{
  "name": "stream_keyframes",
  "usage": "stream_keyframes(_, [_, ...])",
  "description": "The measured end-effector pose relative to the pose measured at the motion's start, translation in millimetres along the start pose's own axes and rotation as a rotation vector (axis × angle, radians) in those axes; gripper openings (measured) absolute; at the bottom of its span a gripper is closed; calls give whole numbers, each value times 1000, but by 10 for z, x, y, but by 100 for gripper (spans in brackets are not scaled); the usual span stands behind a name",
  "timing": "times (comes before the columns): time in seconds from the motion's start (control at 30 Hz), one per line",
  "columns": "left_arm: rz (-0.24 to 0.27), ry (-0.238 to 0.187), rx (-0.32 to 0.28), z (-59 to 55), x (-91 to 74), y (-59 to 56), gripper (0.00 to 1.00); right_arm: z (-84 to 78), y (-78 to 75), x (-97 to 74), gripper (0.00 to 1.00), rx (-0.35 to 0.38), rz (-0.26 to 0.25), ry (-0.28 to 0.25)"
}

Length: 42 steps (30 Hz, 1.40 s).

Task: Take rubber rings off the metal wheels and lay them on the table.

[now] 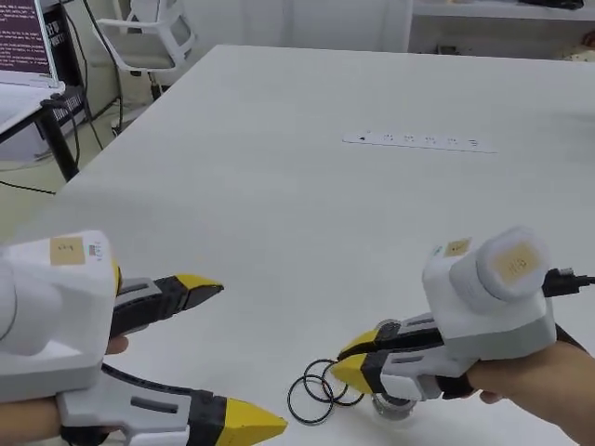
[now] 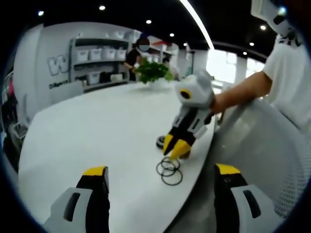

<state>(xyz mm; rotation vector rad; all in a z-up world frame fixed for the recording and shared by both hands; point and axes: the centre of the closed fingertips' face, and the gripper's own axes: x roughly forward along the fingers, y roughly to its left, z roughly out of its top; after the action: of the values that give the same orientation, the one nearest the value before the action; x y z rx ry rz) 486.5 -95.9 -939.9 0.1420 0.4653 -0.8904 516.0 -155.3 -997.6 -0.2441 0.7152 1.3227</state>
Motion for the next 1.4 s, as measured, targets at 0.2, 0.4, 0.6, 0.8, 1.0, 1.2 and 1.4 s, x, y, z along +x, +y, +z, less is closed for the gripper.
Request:
stream_keyframes(0.2, [2, 2, 2, -1, 0, -1, 90, 130, -76, -118, 11, -9, -28, -48])
stream_keyframes(0.4, [0, 12, 15, -9, -2, -5, 90, 278, -214, -277, 12, 2, -75, -112])
stream_keyframes(0.6, [-26, 54, 55, -43, 22, -45, 91, 364, -426, -471, 12, 47, -135, -176])
stream_keyframes(0.8, [-43, 48, 76, 55, 39, -63, 90, 312, -583, -605, 12, 94, -170, -197])
stream_keyframes(1.0, [-41, 38, 115, 242, 56, 40, 87, 32, -637, -627, 12, 161, -138, -147])
stream_keyframes(1.2, [-33, 11, 171, 517, 77, 159, 87, -151, -685, -635, 13, 173, -142, -99])
stream_keyframes(1.4, [-28, -42, 229, 843, 143, 236, 85, -239, -691, -647, 17, 175, -136, -77])
